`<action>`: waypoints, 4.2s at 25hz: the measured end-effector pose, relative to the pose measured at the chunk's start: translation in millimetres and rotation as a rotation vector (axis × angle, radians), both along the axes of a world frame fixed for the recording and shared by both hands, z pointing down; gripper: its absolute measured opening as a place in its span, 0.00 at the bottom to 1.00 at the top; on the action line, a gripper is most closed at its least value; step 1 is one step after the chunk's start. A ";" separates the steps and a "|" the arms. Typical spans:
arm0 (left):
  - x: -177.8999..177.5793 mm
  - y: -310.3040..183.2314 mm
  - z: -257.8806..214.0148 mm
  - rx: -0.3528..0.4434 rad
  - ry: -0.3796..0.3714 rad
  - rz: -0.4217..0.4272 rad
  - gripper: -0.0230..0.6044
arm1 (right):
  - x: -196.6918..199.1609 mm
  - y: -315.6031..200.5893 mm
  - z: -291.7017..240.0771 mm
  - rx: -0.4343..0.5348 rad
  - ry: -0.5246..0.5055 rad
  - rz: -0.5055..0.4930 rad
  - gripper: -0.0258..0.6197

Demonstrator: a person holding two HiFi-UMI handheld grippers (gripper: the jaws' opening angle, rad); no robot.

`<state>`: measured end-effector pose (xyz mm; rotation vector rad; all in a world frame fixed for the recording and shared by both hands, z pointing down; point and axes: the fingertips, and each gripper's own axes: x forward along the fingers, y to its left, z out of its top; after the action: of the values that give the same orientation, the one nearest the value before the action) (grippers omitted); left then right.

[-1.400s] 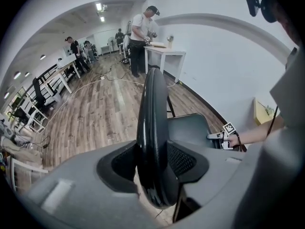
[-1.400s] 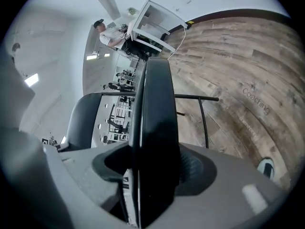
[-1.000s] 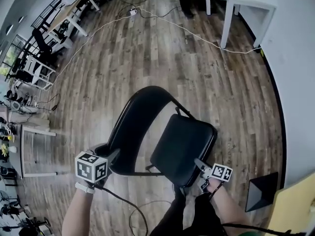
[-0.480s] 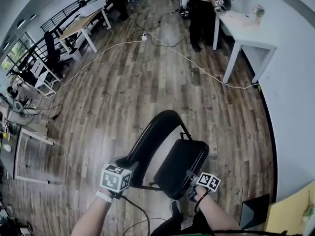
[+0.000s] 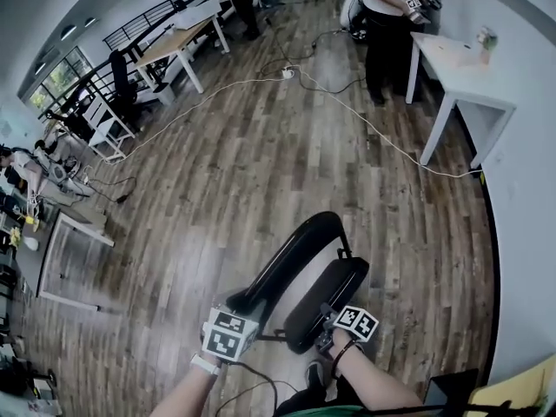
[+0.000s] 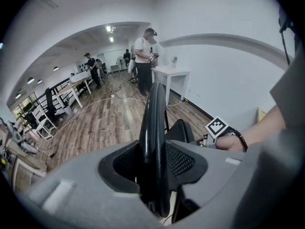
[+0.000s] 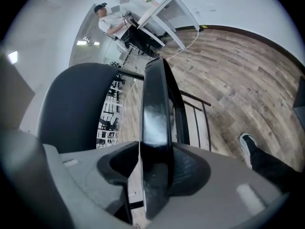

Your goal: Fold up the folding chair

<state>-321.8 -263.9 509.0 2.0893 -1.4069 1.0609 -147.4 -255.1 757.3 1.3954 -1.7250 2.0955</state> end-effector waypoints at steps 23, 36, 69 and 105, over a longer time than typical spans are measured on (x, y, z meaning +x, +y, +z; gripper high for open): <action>12.4 11.0 -9.7 0.131 -0.158 -0.070 0.32 | -101.4 -43.2 -18.7 -0.080 -0.028 -0.216 0.39; -11.9 -4.2 -20.9 0.136 -0.134 -0.084 0.33 | -46.9 -55.4 -115.7 0.189 -0.046 -0.300 0.40; -8.2 21.3 -42.5 0.327 0.039 -0.089 0.33 | 22.3 78.6 -451.6 1.264 0.460 -0.316 0.06; 72.8 64.7 -42.4 0.476 -0.017 -0.073 0.33 | 152.1 112.1 -470.8 1.434 0.601 -0.382 0.06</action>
<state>-249.0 -199.1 466.6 2.3221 -1.8745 0.7681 4.7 -143.0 286.5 1.3600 -2.8153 -0.0512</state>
